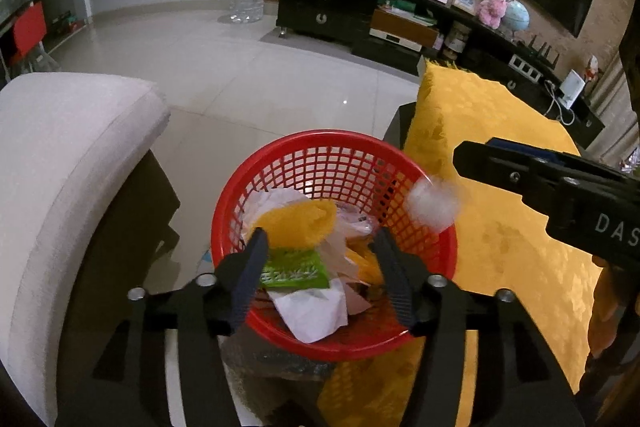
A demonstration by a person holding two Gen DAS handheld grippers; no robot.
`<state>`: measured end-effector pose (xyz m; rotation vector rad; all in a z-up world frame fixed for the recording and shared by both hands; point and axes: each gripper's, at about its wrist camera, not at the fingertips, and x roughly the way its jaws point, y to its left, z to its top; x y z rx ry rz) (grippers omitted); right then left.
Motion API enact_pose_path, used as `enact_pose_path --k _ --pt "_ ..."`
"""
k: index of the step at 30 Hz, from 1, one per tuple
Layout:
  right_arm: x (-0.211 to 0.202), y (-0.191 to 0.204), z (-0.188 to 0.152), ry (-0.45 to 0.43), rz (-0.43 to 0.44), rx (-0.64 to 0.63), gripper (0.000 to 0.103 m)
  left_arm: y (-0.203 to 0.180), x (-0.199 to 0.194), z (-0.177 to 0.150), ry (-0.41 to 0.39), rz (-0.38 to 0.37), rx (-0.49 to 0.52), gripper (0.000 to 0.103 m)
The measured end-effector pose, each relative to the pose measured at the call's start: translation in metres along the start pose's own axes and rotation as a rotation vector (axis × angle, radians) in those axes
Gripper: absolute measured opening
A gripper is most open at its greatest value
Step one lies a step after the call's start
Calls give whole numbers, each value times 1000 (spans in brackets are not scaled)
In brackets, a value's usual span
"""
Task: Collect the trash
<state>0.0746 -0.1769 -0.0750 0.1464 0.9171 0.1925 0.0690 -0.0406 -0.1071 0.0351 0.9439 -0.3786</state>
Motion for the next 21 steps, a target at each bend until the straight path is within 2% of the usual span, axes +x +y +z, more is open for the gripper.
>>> enact_pose_path --k 3,10,13,16,18,21 --pt "4 -2 0 5 7 21 49 1 1 1 0 8 -8 62" --pt "0 -7 0 -9 2 35 55 5 -7 4 -24 39 -23 76" --pt "-9 -9 -1 -33 -15 38 62 5 -15 6 -48 65 -14 80" --pt "-20 -12 -4 -61 -38 37 71 4 -24 8 -69 81 -11 84" --pt "-25 -14 -7 -76 -46 45 82 2 -33 9 -88 89 -7 85" --pt "-36 -17 -12 -105 -51 57 89 -1 -43 11 -107 106 -5 88"
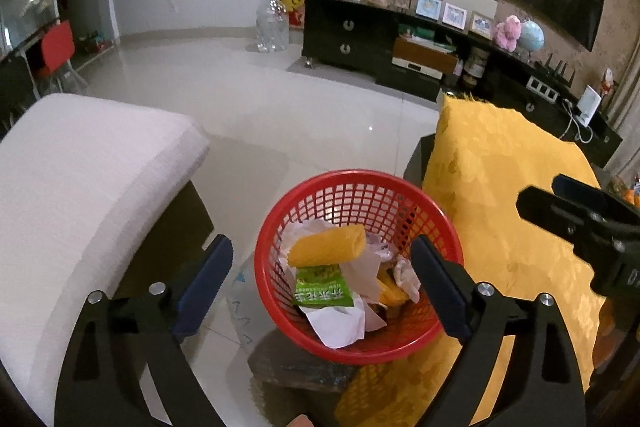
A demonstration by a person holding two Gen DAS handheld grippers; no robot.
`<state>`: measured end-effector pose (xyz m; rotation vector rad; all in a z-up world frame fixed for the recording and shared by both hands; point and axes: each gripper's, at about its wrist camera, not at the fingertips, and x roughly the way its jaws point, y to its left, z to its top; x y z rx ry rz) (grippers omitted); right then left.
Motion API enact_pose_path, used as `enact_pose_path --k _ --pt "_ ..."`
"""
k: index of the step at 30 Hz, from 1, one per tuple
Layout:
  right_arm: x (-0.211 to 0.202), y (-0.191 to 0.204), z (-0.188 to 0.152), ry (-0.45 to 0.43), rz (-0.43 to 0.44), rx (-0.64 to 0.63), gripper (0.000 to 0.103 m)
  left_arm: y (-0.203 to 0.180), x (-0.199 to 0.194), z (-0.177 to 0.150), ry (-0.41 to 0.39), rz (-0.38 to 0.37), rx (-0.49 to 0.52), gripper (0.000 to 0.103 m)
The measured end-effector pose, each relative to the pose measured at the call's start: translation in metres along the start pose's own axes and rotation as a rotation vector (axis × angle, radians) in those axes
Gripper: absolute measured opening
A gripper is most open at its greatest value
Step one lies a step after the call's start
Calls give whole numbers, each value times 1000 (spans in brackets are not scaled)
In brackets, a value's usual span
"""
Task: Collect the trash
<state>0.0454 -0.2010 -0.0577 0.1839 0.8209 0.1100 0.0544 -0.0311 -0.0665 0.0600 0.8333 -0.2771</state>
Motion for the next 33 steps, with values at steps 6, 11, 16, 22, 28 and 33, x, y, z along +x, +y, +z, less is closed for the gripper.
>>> enact_pose_path --k 6,11,16,22,28,33 --pt "-19 1 -7 -46 -26 -22 93 -9 -26 7 -61 45 34 92" --pt "-43 8 -14 -116 -71 -72 96 -17 -55 11 -138 92 56 96" --pt "-66 10 -18 -160 -72 -83 96 -22 -80 14 -183 101 52 96" --pt "-89 8 -25 -195 -67 -69 96 -27 -108 12 -226 92 57 96" --pt "-103 12 -33 -197 -84 -76 96 -32 -132 8 -273 101 69 96" --pt "-113 13 -36 -200 -59 -56 96 -33 -144 0 -286 105 64 96"
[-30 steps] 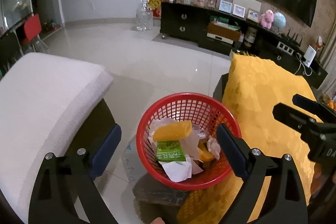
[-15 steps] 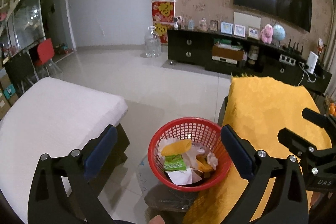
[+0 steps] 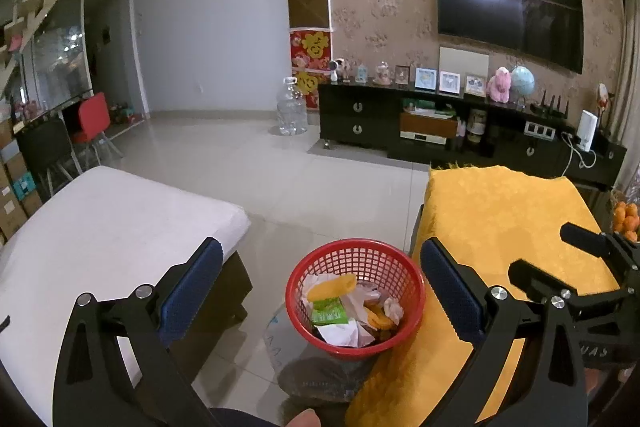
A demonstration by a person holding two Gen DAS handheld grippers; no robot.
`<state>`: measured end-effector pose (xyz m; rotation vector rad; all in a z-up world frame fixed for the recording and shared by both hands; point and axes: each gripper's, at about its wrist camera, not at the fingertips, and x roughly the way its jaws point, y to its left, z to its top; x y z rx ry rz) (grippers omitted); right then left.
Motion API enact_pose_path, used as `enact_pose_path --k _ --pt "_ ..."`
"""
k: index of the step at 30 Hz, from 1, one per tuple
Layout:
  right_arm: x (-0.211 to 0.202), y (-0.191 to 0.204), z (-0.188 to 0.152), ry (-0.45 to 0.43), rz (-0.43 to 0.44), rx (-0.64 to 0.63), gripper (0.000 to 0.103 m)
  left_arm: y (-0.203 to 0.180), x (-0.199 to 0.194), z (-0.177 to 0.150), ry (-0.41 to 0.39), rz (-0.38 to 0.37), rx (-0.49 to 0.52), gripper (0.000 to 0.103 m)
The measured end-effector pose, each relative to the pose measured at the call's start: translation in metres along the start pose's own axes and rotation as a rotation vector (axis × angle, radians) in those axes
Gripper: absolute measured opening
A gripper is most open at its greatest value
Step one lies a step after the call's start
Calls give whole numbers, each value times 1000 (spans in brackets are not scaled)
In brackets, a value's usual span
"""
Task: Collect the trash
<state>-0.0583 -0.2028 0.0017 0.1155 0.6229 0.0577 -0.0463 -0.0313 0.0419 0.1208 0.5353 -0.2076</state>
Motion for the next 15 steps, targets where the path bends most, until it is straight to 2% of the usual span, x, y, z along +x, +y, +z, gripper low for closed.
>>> enact_pose_path --k 15 --pt "-24 2 2 -49 12 1 96 -3 -16 -15 1 34 12 96"
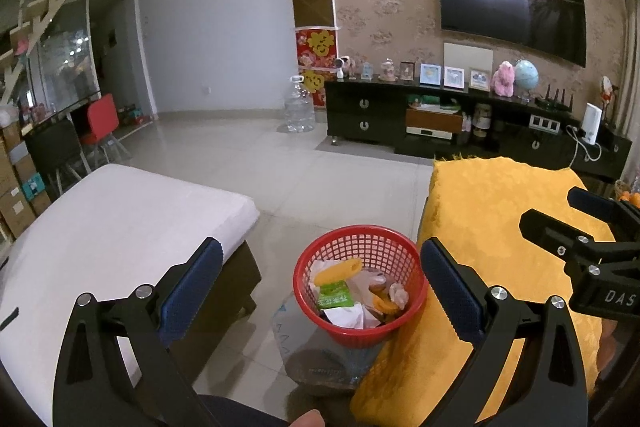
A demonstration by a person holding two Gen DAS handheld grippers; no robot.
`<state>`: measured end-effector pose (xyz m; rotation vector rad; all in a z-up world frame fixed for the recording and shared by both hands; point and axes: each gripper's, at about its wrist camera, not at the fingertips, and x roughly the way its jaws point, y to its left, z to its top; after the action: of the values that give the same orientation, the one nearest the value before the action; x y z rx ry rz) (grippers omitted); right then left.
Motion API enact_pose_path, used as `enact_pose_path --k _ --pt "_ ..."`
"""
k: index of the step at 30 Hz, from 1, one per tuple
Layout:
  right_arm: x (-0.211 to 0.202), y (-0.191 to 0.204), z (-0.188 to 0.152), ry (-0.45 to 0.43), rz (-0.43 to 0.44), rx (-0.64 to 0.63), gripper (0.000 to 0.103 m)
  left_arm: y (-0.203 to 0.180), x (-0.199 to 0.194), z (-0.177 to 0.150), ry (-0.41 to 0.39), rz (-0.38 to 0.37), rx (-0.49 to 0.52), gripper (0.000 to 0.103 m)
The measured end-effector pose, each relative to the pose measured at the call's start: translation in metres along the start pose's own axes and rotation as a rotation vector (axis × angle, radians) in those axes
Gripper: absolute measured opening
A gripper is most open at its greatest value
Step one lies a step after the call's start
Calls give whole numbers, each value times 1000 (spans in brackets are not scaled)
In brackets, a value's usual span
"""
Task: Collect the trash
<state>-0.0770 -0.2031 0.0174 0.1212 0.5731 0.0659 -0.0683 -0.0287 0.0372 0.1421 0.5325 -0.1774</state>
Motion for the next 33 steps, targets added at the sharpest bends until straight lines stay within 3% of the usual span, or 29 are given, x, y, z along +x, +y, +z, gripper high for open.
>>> enact_pose_path --k 33 --pt "1 -6 -5 -5 35 52 96 -5 8 -13 39 47 -19 96"
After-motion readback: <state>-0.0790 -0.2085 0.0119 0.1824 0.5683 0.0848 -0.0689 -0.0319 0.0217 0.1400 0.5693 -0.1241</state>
